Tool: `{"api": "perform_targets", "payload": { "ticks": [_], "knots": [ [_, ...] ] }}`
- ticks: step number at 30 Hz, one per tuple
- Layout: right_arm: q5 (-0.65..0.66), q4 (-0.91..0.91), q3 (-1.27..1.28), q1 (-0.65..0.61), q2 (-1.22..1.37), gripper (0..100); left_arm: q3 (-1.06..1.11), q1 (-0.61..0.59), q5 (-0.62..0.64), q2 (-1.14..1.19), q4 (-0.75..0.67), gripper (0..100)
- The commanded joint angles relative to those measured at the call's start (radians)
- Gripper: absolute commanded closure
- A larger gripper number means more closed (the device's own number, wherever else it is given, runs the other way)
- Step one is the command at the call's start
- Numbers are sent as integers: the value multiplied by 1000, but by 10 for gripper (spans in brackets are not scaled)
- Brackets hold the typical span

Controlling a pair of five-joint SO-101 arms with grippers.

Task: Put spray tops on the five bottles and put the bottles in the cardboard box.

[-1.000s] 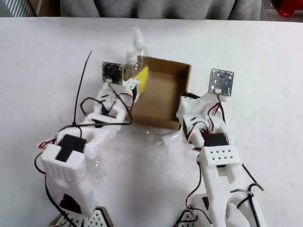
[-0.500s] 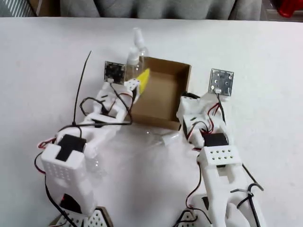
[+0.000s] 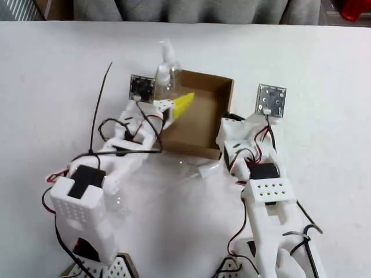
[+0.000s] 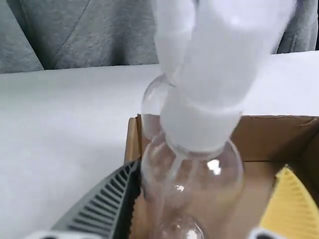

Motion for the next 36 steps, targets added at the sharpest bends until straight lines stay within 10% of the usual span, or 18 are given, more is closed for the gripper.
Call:
{"api": "perform_targets", "payload": {
  "ticks": [1,36],
  "knots": [
    [2,-18,-61,-5,-4,981,-11,-4,3,-15,28,619],
    [43,-24,-61,-10,-2,981,123,-10,29,-271,48,621]
  ]
}}
